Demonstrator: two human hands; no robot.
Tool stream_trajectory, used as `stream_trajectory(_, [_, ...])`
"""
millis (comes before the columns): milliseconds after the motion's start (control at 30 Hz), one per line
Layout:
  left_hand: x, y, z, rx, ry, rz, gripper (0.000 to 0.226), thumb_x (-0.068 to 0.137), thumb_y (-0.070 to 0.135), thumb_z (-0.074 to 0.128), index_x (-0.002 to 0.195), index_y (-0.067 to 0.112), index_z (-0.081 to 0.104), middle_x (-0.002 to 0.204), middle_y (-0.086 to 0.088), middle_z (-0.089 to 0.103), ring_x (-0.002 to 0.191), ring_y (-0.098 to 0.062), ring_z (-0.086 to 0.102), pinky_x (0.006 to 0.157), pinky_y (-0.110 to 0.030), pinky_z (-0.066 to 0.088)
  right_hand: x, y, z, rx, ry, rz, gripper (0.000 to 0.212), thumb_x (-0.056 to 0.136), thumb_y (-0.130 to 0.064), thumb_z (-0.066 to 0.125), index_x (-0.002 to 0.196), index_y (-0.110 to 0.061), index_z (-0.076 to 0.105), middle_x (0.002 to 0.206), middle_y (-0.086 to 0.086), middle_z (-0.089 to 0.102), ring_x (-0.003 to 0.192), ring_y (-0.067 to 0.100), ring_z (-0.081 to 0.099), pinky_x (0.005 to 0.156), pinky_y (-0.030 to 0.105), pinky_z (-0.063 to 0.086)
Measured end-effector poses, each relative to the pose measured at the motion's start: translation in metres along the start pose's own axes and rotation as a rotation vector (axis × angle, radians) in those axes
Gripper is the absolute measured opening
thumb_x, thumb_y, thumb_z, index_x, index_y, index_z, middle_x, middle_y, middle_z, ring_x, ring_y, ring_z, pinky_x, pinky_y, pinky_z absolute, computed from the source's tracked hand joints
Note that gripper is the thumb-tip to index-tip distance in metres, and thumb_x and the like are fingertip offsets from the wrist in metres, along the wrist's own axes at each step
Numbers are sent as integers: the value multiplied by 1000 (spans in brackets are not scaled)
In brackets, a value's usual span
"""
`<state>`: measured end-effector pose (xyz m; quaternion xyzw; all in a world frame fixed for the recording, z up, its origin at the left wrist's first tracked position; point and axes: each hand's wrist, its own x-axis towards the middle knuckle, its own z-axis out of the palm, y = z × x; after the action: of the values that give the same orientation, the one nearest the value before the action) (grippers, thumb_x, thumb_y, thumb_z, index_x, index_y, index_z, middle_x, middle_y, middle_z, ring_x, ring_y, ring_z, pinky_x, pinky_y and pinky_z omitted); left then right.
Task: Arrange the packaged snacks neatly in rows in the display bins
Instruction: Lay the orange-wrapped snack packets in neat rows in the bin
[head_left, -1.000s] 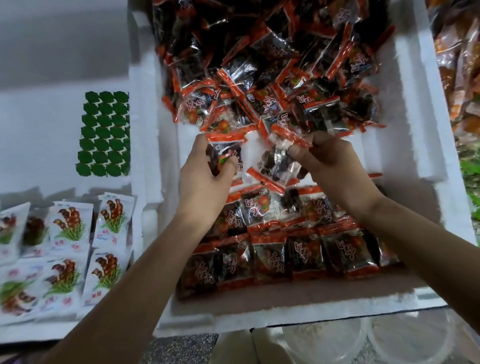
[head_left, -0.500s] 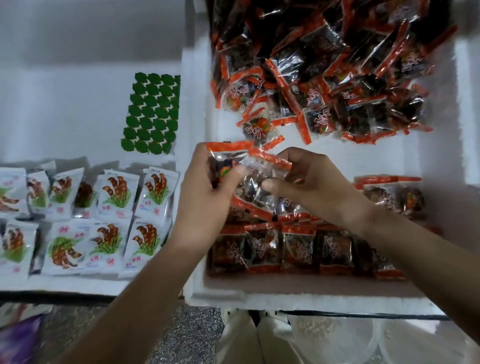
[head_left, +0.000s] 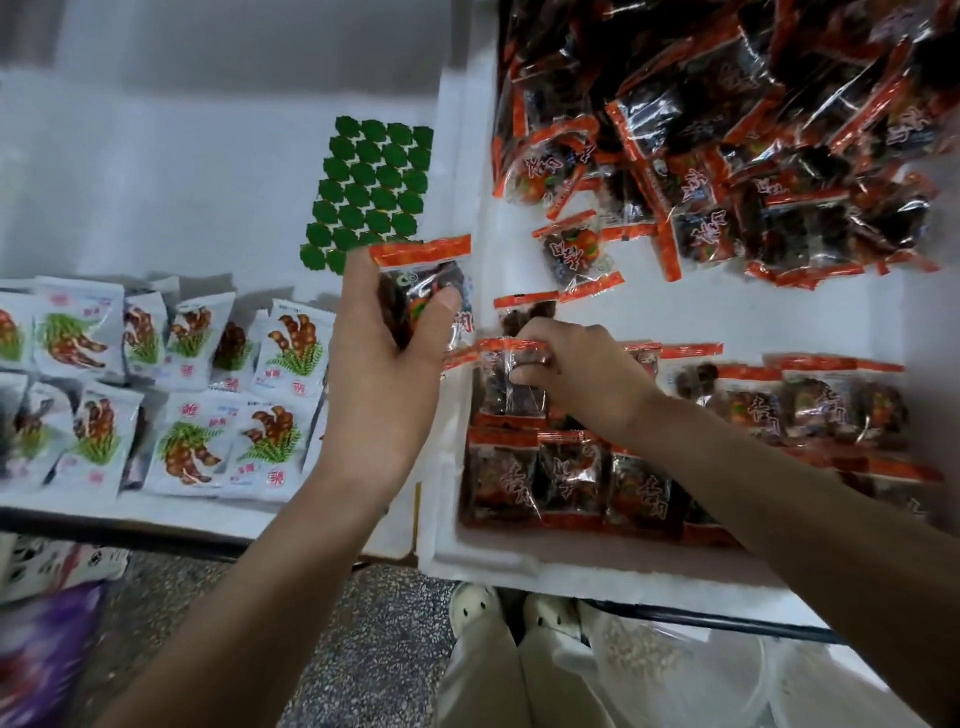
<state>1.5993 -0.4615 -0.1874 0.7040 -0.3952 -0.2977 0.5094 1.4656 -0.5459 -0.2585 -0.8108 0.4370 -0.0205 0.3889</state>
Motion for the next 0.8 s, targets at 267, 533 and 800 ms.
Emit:
stream_trajectory(267, [-6, -2, 3, 5, -59, -58, 18, 93, 16, 57, 99, 30, 48, 91, 9, 62, 83, -3, 60, 79, -26, 52, 4, 6, -10, -57, 250, 27, 45, 90, -38, 57, 126, -15, 44, 124, 4, 49, 103, 19, 56, 83, 29, 45])
stream_trajectory(533, [-3, -3, 4, 1, -63, -81, 16, 93, 16, 57, 107, 21, 50, 90, 9, 62, 81, -1, 60, 79, -24, 51, 36, 1, -12, 73, 172, 266, 48, 84, -36, 67, 118, -8, 49, 102, 6, 63, 90, 22, 62, 82, 37, 53])
stream_trajectory(800, [3, -3, 6, 0, -61, -92, 17, 93, 15, 57, 108, 20, 51, 95, 9, 63, 85, 0, 62, 81, -24, 53, 45, 2, -27, 253, 275, 276, 16, 82, -26, 71, 94, -15, 68, 90, 3, 70, 83, 18, 66, 83, 35, 54])
